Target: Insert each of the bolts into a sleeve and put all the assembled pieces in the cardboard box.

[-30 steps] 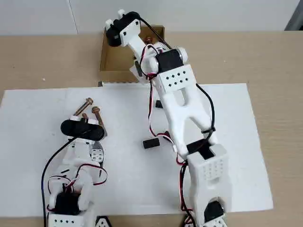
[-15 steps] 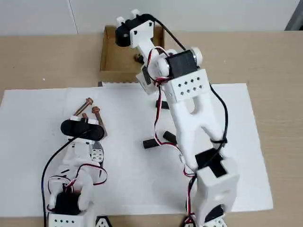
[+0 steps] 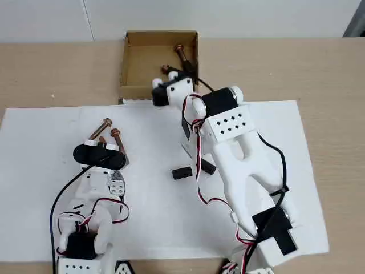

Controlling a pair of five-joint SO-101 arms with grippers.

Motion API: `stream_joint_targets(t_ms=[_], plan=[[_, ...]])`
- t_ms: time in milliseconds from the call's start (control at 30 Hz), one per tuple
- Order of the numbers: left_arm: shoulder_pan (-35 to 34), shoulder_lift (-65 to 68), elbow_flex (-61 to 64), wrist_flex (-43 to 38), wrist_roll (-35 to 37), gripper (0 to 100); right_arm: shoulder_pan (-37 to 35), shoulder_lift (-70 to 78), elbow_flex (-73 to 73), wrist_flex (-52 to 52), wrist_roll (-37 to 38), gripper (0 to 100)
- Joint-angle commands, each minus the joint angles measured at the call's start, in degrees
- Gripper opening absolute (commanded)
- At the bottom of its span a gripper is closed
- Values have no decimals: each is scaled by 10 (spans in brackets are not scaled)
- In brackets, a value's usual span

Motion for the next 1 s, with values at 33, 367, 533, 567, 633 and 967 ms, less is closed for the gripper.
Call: stream_joint_targets(t_ms=[33,367,533,567,633,967], plan=[[2,-4,-4,-1,-5,6,-2,7,37,-6,107,5],[2,-4,-4,-1,-5,6,9,79,65,-62,156,177],[2,-4,-4,-1,-5,6,27,116,65,-96,184,177],[2,-4,-4,-1,-5,6,27,123,65,-100,186,177],[2,-4,-4,-1,-5,6,27,137,65,-102,188,177],[1,-4,-4,-1,-4,6,26,208,65,-150,188,169]])
